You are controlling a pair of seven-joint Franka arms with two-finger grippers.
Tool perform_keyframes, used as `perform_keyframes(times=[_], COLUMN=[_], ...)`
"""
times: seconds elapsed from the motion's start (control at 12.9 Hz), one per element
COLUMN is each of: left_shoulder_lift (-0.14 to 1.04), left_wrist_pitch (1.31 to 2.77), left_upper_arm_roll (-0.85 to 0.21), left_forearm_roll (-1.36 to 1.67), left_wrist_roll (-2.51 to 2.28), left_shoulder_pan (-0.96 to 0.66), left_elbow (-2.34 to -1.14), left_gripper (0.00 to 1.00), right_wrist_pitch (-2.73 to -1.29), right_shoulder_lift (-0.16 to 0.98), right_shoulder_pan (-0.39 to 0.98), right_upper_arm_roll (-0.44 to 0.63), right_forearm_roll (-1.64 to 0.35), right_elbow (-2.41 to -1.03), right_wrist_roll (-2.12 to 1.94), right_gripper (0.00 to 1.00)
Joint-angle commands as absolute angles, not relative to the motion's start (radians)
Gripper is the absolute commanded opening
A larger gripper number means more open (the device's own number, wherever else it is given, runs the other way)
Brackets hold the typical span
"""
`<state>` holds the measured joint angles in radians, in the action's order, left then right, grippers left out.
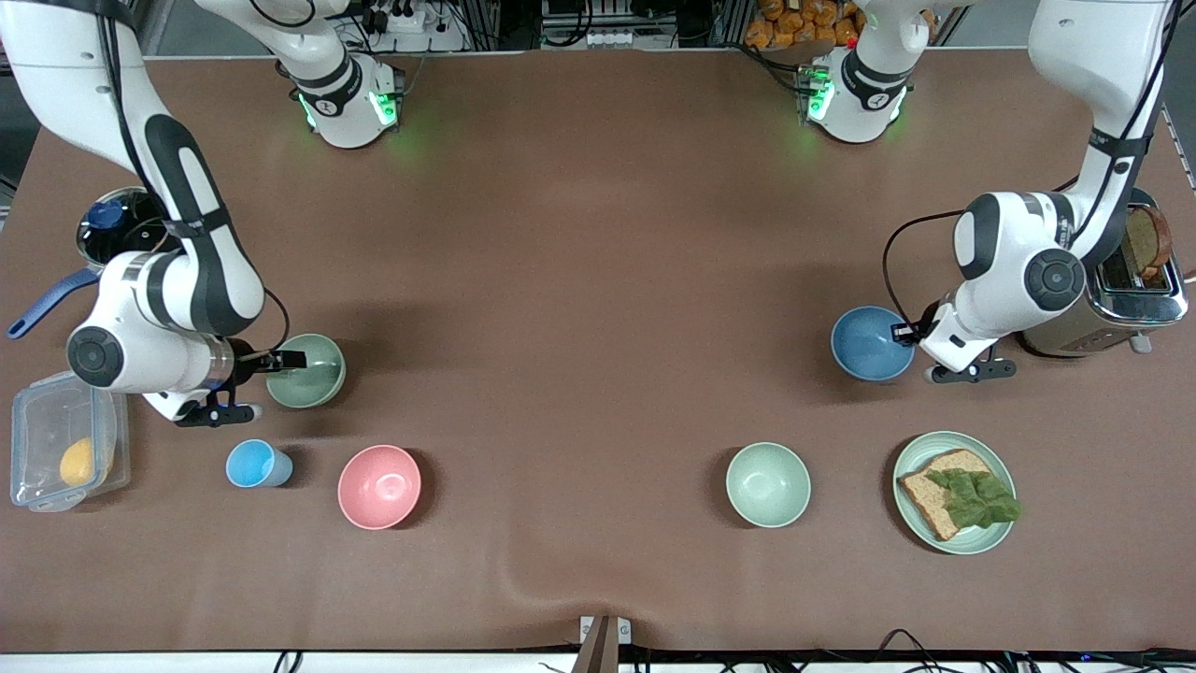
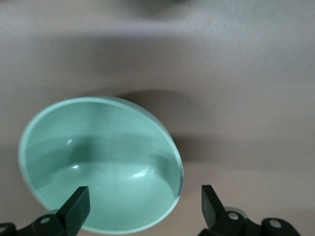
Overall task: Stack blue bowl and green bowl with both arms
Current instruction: 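Carry the blue bowl and green bowl toward each other at table center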
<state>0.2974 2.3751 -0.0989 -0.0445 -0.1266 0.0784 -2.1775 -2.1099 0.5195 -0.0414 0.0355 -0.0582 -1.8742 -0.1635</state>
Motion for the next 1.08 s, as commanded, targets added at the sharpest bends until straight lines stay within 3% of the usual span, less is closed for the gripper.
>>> perform_keyframes(times=[0.0,0.08,0.23,0.31,0.7,1.0], left_shoulder_lift=[0.224,0.204,0.167,0.160,0.166,0.173], left_wrist_pitch=[2.344,2.318,2.298,2.275,2.054,2.031], left_upper_arm_roll=[-0.132,-0.138,-0.166,-0.181,-0.268,-0.304], left_forearm_roll=[-0.029,-0.029,-0.029,-0.029,-0.021,-0.020], left_wrist_roll=[-0.109,-0.104,-0.101,-0.109,-0.208,-0.279], left_shoulder_pan=[0.083,0.081,0.081,0.083,0.078,0.072], left_elbow=[-2.163,-2.146,-2.122,-2.100,-1.910,-1.882], left_gripper=[0.00,0.00,0.00,0.00,0.00,0.00], right_wrist_pitch=[-2.115,-2.115,-2.115,-2.115,-2.033,-1.878], right_shoulder_lift=[0.574,0.587,0.591,0.589,0.563,0.558], right_shoulder_pan=[-0.069,-0.075,-0.075,-0.072,-0.039,0.070], right_upper_arm_roll=[0.028,0.028,0.028,0.028,0.021,0.014], right_forearm_roll=[-0.118,-0.144,-0.161,-0.161,-0.161,-0.199], right_elbow=[-1.858,-1.858,-1.856,-1.855,-1.797,-1.663], right_wrist_roll=[-0.190,-0.202,-0.224,-0.224,-0.229,-0.077], right_gripper=[0.90,0.69,0.17,0.02,0.00,0.00])
